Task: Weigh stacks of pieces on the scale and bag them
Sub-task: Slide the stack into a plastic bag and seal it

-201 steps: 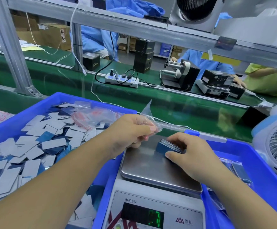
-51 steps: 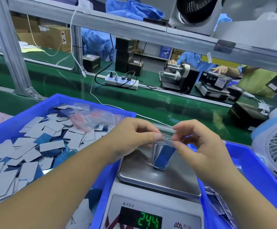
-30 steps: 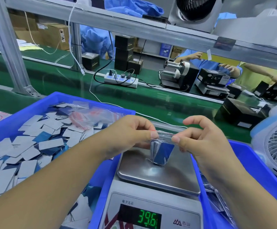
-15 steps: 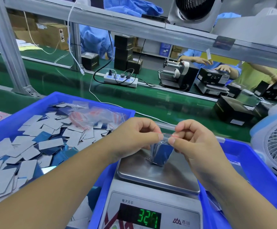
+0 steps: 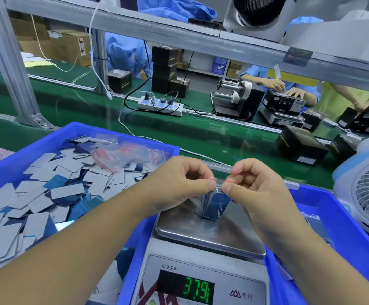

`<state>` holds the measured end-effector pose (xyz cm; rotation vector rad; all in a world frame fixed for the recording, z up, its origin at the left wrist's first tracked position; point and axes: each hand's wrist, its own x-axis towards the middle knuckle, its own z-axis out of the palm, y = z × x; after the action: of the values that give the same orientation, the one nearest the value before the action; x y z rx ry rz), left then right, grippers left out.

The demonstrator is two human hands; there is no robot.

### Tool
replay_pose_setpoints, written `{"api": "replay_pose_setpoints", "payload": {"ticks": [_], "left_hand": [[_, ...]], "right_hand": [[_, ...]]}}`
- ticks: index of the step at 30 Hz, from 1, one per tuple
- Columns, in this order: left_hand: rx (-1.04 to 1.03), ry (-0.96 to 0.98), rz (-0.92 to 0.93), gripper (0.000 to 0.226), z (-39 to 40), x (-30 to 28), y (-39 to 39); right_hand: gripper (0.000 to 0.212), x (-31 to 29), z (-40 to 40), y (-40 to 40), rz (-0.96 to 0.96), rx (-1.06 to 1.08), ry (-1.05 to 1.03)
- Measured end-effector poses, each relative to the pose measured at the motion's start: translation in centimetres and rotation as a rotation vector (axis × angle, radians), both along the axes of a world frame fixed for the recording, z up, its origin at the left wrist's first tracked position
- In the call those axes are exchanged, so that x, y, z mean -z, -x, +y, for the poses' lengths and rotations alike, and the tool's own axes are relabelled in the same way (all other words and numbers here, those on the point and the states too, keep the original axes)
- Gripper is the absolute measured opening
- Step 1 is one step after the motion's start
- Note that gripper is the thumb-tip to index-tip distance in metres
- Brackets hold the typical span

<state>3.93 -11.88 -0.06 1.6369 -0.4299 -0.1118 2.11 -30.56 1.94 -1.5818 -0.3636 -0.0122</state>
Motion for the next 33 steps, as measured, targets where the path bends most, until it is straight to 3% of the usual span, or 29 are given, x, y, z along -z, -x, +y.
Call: {"api": "replay_pose_setpoints", "payload": {"ticks": [11,33], "left_hand": [[0.001,-0.047,-0.008,0.005,0.09,0.00,-0.01],[0.020,-0.072,-0.029,0.008,-0.13,-0.32,0.43]], "right_hand": [[0.025,-0.49,0.02,0.21,0.103,-0.051,0.020],[0.027,-0.82,0.38,0.67,0.027,0.039,0.074]]}}
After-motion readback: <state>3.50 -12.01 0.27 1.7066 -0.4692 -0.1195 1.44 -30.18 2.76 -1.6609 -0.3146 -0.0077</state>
